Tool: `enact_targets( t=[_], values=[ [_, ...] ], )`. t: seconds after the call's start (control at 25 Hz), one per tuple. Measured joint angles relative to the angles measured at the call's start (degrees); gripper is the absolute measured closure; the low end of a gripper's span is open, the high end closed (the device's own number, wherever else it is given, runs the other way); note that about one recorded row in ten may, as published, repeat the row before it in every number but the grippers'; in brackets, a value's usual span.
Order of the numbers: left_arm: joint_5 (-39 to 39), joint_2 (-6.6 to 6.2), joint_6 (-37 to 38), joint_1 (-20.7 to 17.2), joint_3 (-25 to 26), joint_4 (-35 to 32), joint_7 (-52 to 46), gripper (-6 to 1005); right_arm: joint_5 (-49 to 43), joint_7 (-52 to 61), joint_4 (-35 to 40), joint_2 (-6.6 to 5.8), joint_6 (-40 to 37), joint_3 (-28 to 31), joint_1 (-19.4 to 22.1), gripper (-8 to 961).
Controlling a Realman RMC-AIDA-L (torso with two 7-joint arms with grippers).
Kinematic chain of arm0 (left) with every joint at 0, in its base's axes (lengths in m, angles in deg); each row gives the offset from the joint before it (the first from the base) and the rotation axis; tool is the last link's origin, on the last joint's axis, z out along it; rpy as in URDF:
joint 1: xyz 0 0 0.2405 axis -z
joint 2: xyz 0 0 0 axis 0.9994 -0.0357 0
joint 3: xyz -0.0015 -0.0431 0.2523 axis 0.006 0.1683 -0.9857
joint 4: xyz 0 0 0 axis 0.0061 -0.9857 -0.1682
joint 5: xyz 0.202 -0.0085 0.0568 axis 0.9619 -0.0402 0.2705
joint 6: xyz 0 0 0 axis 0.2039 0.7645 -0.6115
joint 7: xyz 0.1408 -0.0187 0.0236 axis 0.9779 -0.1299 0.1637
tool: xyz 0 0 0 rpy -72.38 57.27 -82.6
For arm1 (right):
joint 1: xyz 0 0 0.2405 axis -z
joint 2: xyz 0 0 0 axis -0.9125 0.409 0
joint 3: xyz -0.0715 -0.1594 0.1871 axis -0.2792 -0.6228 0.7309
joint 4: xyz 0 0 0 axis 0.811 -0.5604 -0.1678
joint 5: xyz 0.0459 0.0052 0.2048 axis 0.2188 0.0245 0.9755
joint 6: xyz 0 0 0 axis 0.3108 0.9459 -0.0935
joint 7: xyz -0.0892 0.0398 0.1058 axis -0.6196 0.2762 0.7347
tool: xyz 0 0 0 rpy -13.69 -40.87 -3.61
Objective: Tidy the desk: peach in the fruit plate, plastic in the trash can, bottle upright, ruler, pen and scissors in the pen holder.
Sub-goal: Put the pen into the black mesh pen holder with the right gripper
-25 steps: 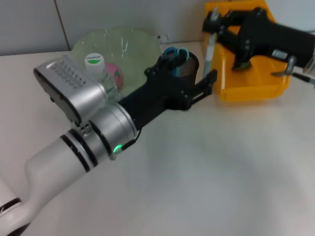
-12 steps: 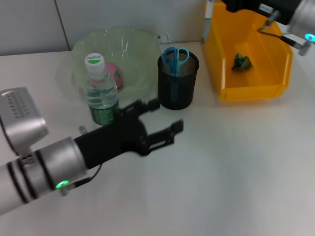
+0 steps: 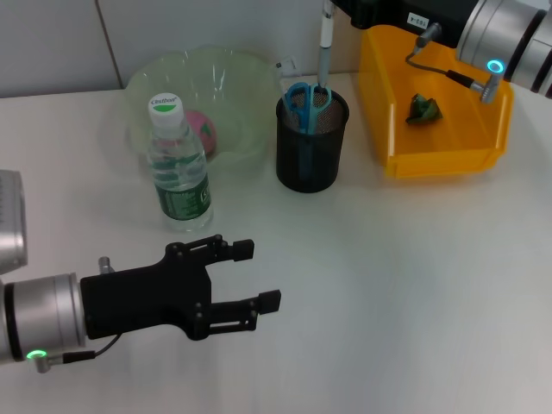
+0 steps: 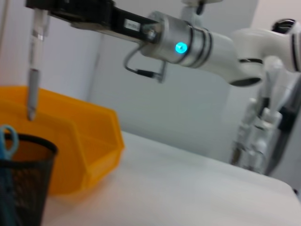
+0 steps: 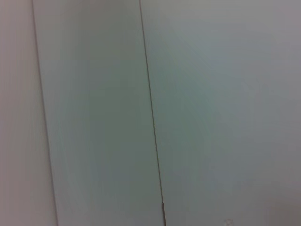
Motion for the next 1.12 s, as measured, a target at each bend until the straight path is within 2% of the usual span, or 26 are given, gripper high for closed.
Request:
enact_targets(
  t=[0.16, 0.2, 0.44, 0.88, 1.12],
  values=[
    [6.63, 1.45, 3.48, -0.06, 6.41, 0.19, -0.43, 183, 0.03, 0.15, -1.16, 0.00, 0.93, -0.16, -0.63, 825],
    [6.63, 1.45, 3.48, -0.06, 6.41, 0.19, -0.43, 183, 0.04, 0.09, -1.42, 0.00, 1.25, -0.23, -0.77, 824],
    [10.84, 3.41, 3.71, -0.37, 10.38, 0.31, 0.52, 183, 0.04, 0.07, -2.29, 0.03, 3.71, -2.89, -1.30, 822],
    [11.92, 4.95, 3.89, -0.44, 13.84, 0.49, 2.53, 183, -0.22, 2.57, -2.75, 0.01, 8.91, -7.66, -2.96, 818],
    [12.04, 5.22, 3.43, 0.01, 14.07, 0.48, 2.44, 182, -0.20, 4.69, -2.79, 0.05, 12.17, -11.08, -3.74, 816]
  ],
)
